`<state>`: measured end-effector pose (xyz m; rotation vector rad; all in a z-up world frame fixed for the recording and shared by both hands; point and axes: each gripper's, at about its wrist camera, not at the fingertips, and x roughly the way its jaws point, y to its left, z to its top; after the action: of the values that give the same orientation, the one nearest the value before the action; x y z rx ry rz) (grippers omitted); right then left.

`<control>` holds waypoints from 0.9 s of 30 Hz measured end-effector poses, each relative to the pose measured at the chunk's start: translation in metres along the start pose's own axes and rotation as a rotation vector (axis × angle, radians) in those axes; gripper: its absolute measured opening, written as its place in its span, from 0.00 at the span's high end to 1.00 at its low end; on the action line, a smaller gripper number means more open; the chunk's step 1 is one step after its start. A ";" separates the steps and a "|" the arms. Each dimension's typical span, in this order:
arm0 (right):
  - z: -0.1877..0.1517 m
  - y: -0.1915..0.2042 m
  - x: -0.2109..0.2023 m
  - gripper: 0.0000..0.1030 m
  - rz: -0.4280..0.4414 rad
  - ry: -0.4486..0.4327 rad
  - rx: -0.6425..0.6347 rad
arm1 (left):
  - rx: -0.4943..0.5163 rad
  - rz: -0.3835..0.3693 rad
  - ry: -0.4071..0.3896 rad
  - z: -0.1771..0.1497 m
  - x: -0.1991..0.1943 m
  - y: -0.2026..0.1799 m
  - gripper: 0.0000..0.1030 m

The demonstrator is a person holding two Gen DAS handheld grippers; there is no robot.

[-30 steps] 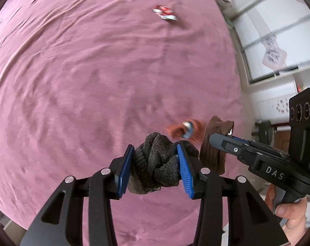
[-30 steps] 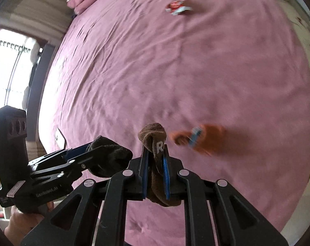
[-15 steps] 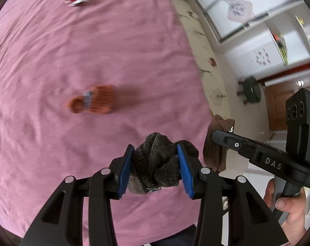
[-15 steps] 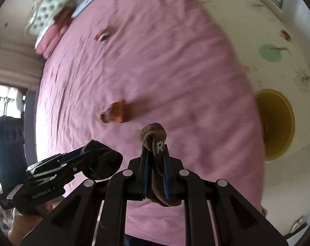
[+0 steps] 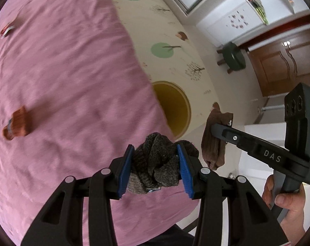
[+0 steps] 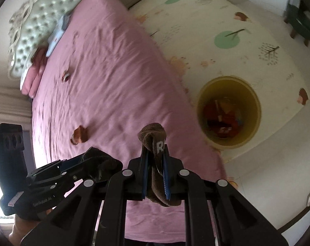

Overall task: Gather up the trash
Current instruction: 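Carry the black and brown socks over the yellow bin, then open both tools over the yellow bin to drop the socks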

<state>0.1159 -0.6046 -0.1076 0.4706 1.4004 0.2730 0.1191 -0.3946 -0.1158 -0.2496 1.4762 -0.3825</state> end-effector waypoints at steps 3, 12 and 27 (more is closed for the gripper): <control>0.005 -0.023 -0.007 0.88 -0.014 -0.016 0.026 | 0.030 -0.010 0.024 0.011 0.017 -0.021 0.58; 0.026 -0.086 -0.020 0.87 -0.048 -0.055 0.119 | 0.130 -0.005 0.079 0.043 0.063 -0.075 0.58; 0.059 -0.132 -0.040 0.57 -0.095 -0.109 0.143 | 0.216 -0.014 0.069 0.071 0.092 -0.120 0.23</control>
<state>0.1554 -0.7476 -0.1282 0.5273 1.3363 0.0691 0.1829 -0.5462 -0.1467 -0.0745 1.4873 -0.5627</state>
